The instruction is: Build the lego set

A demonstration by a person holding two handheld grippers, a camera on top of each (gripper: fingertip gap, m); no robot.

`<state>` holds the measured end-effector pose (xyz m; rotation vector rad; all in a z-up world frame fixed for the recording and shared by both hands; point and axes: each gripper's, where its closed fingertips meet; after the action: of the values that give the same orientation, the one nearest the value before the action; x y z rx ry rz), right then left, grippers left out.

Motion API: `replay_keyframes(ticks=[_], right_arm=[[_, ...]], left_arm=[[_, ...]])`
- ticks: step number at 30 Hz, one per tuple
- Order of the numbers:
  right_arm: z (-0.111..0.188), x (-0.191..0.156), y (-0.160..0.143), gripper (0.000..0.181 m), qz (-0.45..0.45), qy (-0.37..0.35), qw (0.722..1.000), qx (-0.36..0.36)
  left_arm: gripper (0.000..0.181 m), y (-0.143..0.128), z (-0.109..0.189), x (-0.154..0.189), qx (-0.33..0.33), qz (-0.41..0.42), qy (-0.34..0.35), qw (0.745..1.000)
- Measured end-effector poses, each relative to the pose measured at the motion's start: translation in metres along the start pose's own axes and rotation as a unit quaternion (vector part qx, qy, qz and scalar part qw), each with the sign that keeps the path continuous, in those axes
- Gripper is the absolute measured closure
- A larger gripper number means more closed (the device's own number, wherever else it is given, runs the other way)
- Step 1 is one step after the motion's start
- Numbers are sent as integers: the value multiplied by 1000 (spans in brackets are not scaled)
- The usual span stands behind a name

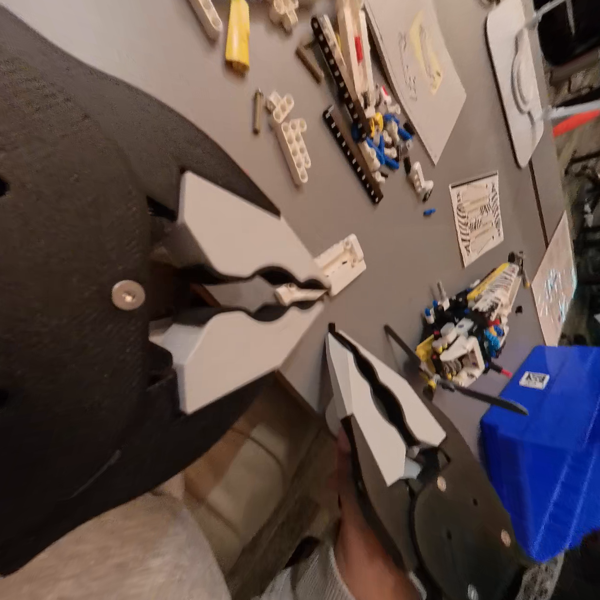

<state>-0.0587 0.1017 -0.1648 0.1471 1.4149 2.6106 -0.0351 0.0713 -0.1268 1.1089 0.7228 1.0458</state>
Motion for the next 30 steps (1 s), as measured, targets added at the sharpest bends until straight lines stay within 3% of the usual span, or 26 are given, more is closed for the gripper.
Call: replay_keyframes(ticks=[5,11,17,24,30], right_arm=[[0,0,0,179,-4,-32,999,-7],[0,3,0,179,-9,-73,997,-10],[7,8,4,180,-49,-95,993,45],[18,9,-9,179,66,-194,979,18],[17,11,-10,178,21,-162,987,9]], left_arm=[[181,-1,9,17,34,-48,9,998],[181,-14,22,37,41,-25,-18,999],[181,-15,26,41,50,16,-40,998],[181,-32,18,57,32,35,-54,997],[181,-43,13,60,28,-17,-34,999]])
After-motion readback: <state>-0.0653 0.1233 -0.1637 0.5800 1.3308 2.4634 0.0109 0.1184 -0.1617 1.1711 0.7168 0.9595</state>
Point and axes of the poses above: each gripper's, where its closed fingertips meet, z back along the fingers, y out of its top, x = y × z across the jaws, and after that the axes turned 5 degrees about x, right-handed
